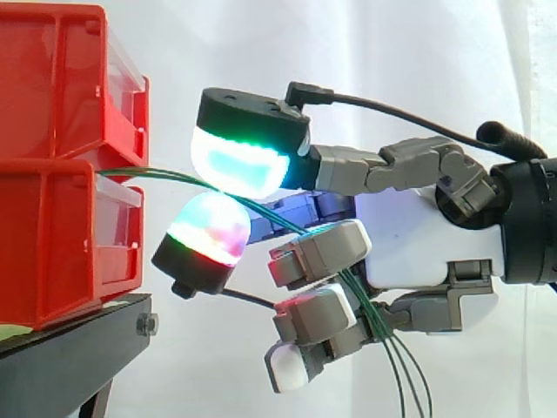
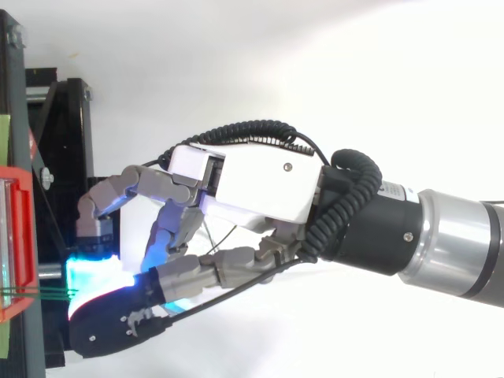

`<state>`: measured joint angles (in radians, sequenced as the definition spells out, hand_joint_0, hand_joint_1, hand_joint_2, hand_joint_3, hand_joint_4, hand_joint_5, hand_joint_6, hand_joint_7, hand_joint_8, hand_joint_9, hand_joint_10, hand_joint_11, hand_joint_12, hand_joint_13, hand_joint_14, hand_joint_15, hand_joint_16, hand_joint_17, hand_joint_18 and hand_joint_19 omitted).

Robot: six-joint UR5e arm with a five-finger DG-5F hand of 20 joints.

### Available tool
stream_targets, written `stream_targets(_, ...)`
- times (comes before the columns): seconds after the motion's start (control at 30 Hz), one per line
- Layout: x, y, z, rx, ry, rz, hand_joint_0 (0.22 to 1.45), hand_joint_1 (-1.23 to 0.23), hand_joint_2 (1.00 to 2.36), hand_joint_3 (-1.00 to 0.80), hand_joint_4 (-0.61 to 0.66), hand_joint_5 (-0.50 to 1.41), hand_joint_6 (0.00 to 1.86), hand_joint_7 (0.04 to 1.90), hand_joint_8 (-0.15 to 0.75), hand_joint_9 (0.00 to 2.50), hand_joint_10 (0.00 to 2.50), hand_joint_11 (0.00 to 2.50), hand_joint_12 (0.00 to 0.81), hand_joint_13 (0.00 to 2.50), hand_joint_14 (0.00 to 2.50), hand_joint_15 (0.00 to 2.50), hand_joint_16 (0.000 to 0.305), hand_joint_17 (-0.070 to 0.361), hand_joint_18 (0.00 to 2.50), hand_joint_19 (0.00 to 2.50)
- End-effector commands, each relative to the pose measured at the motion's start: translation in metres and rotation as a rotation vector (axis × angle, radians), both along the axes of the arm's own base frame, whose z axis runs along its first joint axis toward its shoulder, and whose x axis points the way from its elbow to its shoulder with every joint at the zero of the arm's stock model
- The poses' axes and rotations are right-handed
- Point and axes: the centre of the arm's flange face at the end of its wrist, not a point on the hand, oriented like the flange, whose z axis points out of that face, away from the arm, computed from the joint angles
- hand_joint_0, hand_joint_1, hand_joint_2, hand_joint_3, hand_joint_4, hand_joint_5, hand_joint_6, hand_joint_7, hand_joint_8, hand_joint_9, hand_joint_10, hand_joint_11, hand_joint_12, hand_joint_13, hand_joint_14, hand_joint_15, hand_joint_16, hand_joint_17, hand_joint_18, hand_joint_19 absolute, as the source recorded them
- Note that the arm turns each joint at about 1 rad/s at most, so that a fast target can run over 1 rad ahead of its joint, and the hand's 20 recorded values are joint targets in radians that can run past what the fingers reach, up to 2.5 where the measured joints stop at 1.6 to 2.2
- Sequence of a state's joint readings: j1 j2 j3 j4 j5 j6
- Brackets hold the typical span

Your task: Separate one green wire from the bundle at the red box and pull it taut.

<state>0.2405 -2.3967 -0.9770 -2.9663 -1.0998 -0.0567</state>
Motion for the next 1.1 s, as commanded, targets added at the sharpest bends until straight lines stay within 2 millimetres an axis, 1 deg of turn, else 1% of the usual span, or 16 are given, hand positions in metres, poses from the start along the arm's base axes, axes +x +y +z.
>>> stream_targets(0.0,0.0000,-0.0010,0.0005,0.000,-0.002,-0.001,0.62,-0.71,1.02,-0.24,0.08,-0.16,0.92,1.11,0.266,1.45,0.00,1.58,0.361,1.34,0.03,1.09,0.051,0.114,0.89,0.72)
stream_targets(0.07,0.0000,0.0003,0.0005,0.000,-0.002,0.000,0.62,-0.73,1.02,-0.19,0.05,-0.17,0.93,1.08,0.271,1.44,0.00,1.57,0.372,1.34,0.03,1.08,0.052,0.117,0.90,0.72)
stream_targets(0.13,-0.0001,0.0002,0.0004,0.000,0.000,0.000,0.63,-0.75,1.02,-0.19,0.04,-0.17,0.94,1.05,0.271,1.42,0.00,1.58,0.371,1.33,0.03,1.08,0.052,0.117,0.89,0.71)
stream_targets(0.23,0.0000,0.0003,-0.0008,0.000,0.001,0.000,0.67,-0.79,1.01,-0.27,0.04,-0.17,0.94,0.99,0.254,1.40,0.00,1.56,0.359,1.31,0.03,1.08,0.051,0.114,0.87,0.69)
stream_targets(0.3,-0.0001,0.0002,-0.0010,0.001,0.003,0.000,0.69,-0.80,1.01,-0.38,0.05,-0.18,0.94,0.97,0.256,1.41,0.00,1.57,0.357,1.31,0.03,1.07,0.050,0.113,0.87,0.68)
stream_targets(0.33,-0.0003,0.0002,-0.0011,0.002,0.004,0.000,0.69,-0.81,1.01,-0.40,0.05,-0.17,0.94,0.97,0.255,1.41,0.00,1.57,0.357,1.31,0.03,1.08,0.050,0.112,0.87,0.68)
stream_targets(0.37,-0.0004,0.0001,0.0001,0.002,0.002,0.000,0.69,-0.81,1.00,-0.48,0.06,-0.17,0.94,0.97,0.261,1.41,0.00,1.56,0.355,1.32,0.03,1.08,0.049,0.111,0.87,0.68)
stream_targets(0.43,-0.0006,0.0000,0.0000,0.002,0.004,-0.001,0.69,-0.81,1.00,-0.50,0.07,-0.17,0.94,0.96,0.255,1.42,0.00,1.57,0.356,1.32,0.03,1.07,0.049,0.111,0.87,0.68)
stream_targets(0.8,-0.0006,0.0001,-0.0018,0.001,0.005,0.000,0.58,-0.69,1.00,-0.50,0.10,-0.16,0.93,0.98,0.254,1.46,0.00,1.58,0.360,1.34,0.03,1.07,0.049,0.111,0.89,0.69)
stream_targets(0.97,-0.0004,0.0002,-0.0017,0.000,0.004,0.000,0.58,-0.68,1.00,-0.50,0.11,-0.15,0.93,0.99,0.261,1.49,0.00,1.58,0.364,1.35,0.03,1.07,0.049,0.111,0.90,0.69)
stream_targets(1.07,-0.0006,0.0001,-0.0005,0.001,0.003,0.000,0.61,-0.68,1.00,-0.50,0.09,-0.15,0.93,1.01,0.254,1.49,0.01,1.59,0.354,1.35,0.03,1.07,0.048,0.109,0.89,0.69)
